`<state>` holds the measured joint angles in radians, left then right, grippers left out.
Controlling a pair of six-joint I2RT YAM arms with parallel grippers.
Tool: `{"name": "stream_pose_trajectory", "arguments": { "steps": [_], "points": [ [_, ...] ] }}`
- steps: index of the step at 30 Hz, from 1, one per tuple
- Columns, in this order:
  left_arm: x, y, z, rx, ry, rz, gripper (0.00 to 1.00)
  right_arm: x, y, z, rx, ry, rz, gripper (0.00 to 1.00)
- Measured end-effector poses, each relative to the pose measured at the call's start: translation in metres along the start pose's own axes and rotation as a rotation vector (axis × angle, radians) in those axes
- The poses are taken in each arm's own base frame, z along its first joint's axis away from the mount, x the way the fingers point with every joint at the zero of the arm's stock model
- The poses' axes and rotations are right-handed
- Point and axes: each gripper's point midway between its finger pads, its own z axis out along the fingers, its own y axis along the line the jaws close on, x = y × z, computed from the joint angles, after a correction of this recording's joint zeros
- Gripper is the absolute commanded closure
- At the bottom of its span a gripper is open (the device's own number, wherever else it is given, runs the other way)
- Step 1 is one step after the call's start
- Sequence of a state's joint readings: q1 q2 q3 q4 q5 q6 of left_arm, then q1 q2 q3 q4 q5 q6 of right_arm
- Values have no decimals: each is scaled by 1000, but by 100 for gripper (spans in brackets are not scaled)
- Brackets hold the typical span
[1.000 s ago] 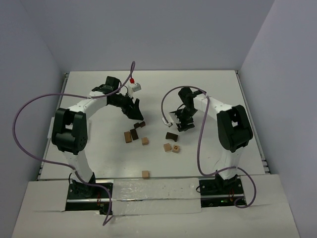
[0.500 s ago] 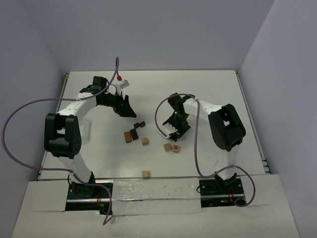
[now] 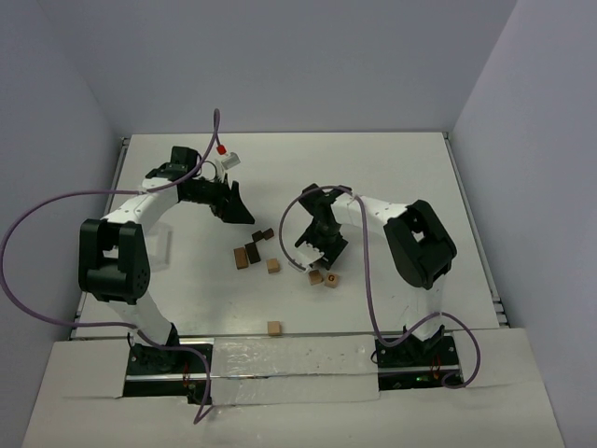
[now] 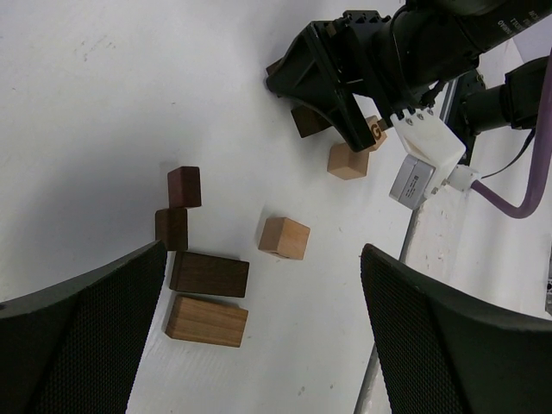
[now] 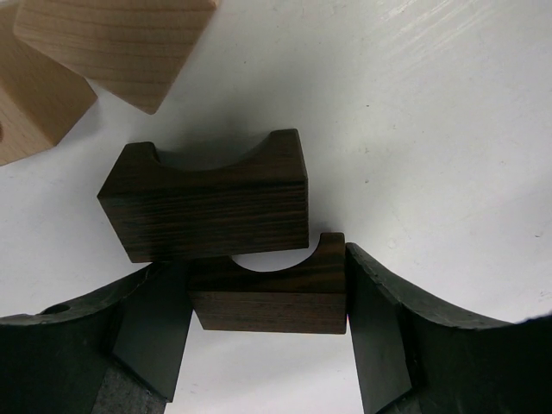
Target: Build the wood block tower
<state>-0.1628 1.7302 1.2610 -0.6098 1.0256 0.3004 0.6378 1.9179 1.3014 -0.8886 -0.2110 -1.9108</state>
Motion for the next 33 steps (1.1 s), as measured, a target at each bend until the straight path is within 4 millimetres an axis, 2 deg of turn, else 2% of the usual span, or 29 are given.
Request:
{"name": "stream_pose_trajectory", "arguments": {
  "steps": [13, 17, 25, 29, 31, 33],
  "points": [
    [1, -1, -2, 4, 1, 10, 1, 1, 13, 0, -50, 41, -69, 77],
    [1, -1, -2, 5, 2, 11, 1, 0, 19, 1, -75, 46, -75, 73],
    [1, -2, -2, 9, 1, 10, 1, -15, 24, 2, -112, 14, -85, 65],
    [3, -3, -1, 12, 3, 6, 1, -26, 18, -3, -101, -11, -67, 46],
    [3, -3, -1, 12, 3, 6, 1, -29, 15, -4, -92, -20, -58, 32],
    [3, -3, -1, 12, 3, 7, 1, -31, 14, -5, -89, -26, -47, 28]
  ]
}}
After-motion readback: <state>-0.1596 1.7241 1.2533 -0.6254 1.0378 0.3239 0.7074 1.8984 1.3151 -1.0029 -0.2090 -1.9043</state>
